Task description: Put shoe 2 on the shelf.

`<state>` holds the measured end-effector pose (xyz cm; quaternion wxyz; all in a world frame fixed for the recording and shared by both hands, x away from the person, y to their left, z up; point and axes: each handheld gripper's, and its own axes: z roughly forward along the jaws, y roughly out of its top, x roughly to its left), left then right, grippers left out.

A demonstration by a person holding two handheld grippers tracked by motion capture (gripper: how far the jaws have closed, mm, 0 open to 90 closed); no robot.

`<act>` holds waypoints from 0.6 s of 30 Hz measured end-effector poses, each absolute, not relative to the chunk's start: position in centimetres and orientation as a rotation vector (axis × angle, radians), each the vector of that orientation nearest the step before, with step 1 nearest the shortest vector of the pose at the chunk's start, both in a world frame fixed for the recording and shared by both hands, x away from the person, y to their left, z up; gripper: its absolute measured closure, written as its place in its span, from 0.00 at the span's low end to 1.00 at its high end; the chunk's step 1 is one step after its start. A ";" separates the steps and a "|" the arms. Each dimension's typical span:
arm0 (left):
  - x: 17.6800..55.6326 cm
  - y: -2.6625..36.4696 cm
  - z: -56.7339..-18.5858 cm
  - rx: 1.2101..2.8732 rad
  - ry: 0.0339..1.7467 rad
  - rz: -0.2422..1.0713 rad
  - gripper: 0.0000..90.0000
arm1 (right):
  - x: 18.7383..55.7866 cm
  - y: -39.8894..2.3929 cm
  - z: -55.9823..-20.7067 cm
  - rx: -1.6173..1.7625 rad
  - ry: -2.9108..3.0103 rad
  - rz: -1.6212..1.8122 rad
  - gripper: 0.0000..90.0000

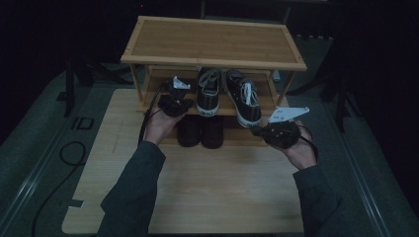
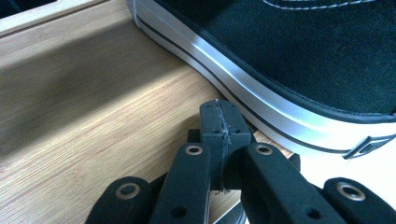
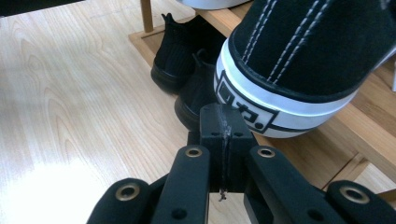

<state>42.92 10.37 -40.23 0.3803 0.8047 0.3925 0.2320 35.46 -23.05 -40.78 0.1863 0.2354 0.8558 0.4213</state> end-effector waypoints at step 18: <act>42.9 10.4 -40.2 2.061 0.994 0.596 1.00 | 36.0 -22.4 -41.1 0.671 2.359 1.180 1.00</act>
